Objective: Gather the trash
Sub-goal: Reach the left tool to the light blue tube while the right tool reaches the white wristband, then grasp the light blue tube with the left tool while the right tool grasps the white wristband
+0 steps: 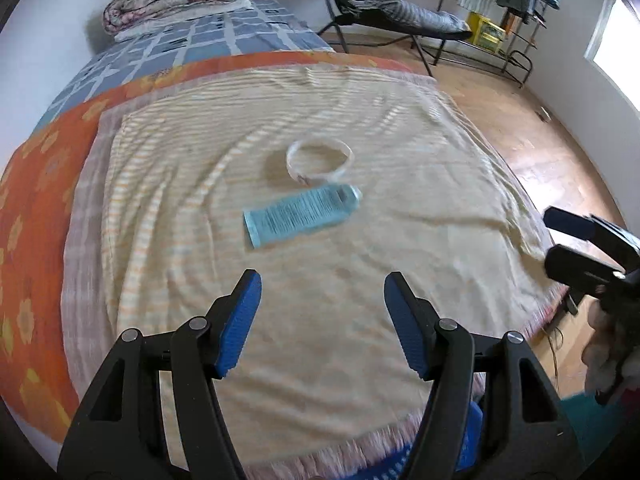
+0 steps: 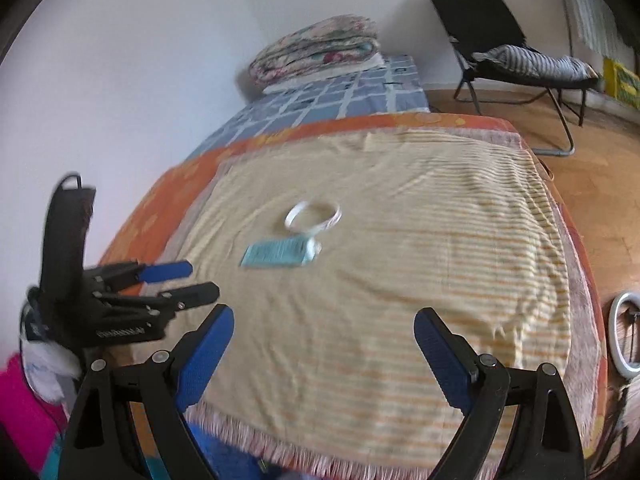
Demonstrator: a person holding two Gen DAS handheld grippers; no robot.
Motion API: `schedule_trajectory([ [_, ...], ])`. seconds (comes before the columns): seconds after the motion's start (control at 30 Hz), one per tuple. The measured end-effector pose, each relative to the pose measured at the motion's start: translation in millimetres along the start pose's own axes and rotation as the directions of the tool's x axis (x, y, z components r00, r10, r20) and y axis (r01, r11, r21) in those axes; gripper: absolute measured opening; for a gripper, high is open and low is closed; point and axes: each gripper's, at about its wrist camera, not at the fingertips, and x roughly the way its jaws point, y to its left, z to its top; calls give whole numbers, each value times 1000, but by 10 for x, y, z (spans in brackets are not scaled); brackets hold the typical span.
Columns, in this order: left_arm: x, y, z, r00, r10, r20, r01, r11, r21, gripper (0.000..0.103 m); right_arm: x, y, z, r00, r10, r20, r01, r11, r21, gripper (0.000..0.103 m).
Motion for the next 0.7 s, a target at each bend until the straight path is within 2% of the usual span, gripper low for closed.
schedule_trajectory([
  [0.23,451,146,423,998,-63,-14,62,996,-57,66,183,-146,327,998,-58,19,57,998,36,93],
  [0.33,637,182,520,997,-68,-31,66,996,-65,66,259,-210,443,997,-76,-12,77,996,38,93],
  [0.43,805,223,600,997,-67,-47,63,995,-73,66,337,-286,479,996,-69,-61,73,996,61,93],
  [0.57,1002,303,669,994,-84,-71,76,992,-103,66,417,-388,474,995,-67,-76,74,992,99,93],
  [0.67,1090,379,695,990,-119,-81,107,984,-140,66,484,-421,473,993,-80,-86,89,991,101,93],
  [0.7,1111,387,693,987,-133,-92,118,982,-146,62,493,-411,460,992,-85,-89,94,991,98,93],
])
